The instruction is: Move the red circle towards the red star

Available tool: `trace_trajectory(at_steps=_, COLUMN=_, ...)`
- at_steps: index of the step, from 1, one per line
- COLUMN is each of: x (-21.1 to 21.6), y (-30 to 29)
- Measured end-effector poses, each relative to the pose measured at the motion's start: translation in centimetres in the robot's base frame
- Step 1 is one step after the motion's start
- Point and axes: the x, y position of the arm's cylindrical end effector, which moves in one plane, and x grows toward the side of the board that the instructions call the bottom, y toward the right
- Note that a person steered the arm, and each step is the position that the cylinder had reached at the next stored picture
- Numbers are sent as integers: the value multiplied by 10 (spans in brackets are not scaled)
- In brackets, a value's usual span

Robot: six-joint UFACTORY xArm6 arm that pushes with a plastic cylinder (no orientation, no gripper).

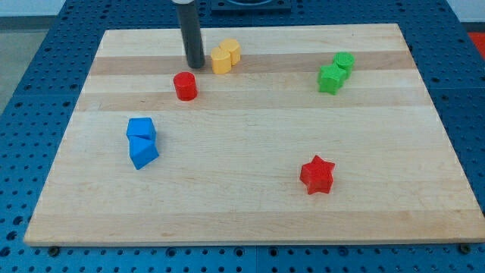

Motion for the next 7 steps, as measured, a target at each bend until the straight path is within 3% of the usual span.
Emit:
trace_trajectory(at_steps=2, x=1, y=-77)
trace_trajectory(at_steps=3, x=12, y=-80)
trace_trajectory(at_steps=7, x=45, y=2)
